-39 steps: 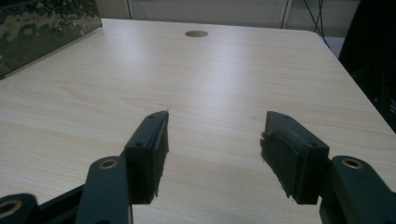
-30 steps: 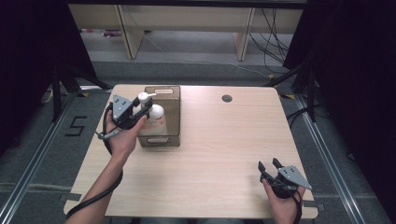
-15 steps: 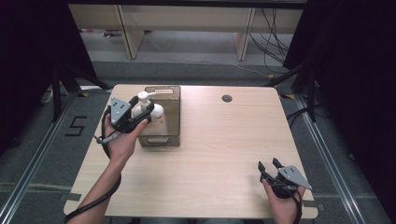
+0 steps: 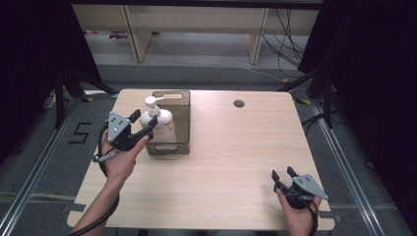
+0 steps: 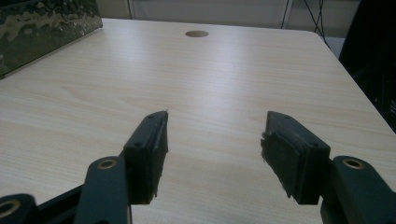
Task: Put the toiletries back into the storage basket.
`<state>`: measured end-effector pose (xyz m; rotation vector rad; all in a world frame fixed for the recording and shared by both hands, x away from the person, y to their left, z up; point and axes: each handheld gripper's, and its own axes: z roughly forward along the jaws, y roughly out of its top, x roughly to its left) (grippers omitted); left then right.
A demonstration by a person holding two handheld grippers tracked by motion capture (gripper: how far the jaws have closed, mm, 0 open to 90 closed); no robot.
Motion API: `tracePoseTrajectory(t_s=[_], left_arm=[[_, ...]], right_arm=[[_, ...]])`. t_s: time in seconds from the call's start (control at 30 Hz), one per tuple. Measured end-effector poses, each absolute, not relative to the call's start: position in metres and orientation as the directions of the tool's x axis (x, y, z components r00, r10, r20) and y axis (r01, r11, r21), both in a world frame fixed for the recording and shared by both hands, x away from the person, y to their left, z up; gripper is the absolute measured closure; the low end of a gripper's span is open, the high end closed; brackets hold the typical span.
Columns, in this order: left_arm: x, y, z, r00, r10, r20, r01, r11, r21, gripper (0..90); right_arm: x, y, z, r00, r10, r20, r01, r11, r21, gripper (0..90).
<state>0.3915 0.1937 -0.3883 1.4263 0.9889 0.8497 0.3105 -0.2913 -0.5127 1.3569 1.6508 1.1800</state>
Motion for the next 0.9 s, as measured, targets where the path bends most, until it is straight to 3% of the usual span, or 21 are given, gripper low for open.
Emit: tracePoseTrajectory(t_s=[0.13,0.9], left_arm=[[0.383,0.197,-0.395,0.39,0.919,-0.046,0.107,0.005,0.994,38.0],[0.348,0.211,-0.449,0.42,0.907,-0.033,0.134,-0.026,0.991,37.7]], right_arm=[[0.312,-0.293,-0.513,-0.23,0.973,0.005,0.337,0.075,0.938,41.0],[0.312,-0.29,-0.514,-0.221,0.974,0.041,0.344,0.038,0.938,40.9]])
